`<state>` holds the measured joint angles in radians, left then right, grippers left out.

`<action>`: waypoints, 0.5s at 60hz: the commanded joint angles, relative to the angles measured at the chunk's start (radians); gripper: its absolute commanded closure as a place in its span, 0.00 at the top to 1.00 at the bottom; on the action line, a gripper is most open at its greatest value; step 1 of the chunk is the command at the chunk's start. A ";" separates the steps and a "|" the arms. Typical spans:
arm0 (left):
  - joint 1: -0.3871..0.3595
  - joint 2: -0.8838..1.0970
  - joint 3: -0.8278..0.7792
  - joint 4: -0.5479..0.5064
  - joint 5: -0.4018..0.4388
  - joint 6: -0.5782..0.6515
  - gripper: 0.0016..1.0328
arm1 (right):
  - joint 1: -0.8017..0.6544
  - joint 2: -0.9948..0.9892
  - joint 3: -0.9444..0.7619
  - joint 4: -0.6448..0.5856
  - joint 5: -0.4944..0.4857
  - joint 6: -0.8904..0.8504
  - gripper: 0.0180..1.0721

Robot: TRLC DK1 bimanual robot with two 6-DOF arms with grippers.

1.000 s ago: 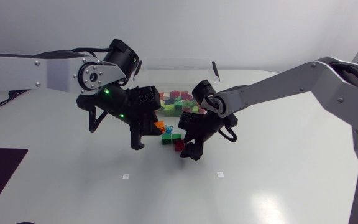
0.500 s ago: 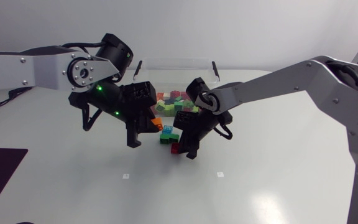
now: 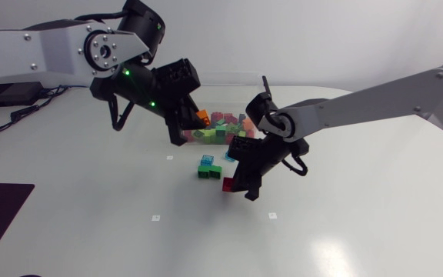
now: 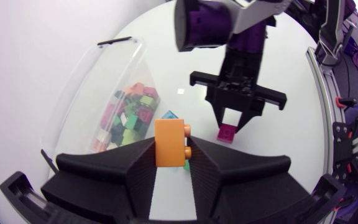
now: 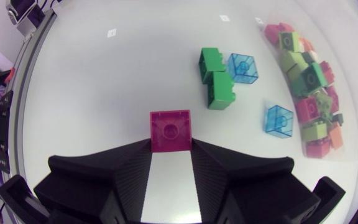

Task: Place the duplo bricks in the container

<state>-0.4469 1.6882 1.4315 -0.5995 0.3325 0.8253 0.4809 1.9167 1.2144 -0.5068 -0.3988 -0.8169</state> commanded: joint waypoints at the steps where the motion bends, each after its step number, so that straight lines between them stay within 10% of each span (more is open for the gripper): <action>1: 0.022 0.073 0.079 0.026 0.002 -0.066 0.26 | -0.025 -0.079 -0.030 -0.018 -0.005 -0.025 0.29; 30: 0.102 0.340 0.388 0.161 0.000 -0.282 0.26 | -0.125 -0.212 0.043 -0.015 -0.029 0.071 0.29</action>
<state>-0.3561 1.9644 1.7565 -0.4431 0.3325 0.5819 0.3706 1.7256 1.2236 -0.5236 -0.4194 -0.7795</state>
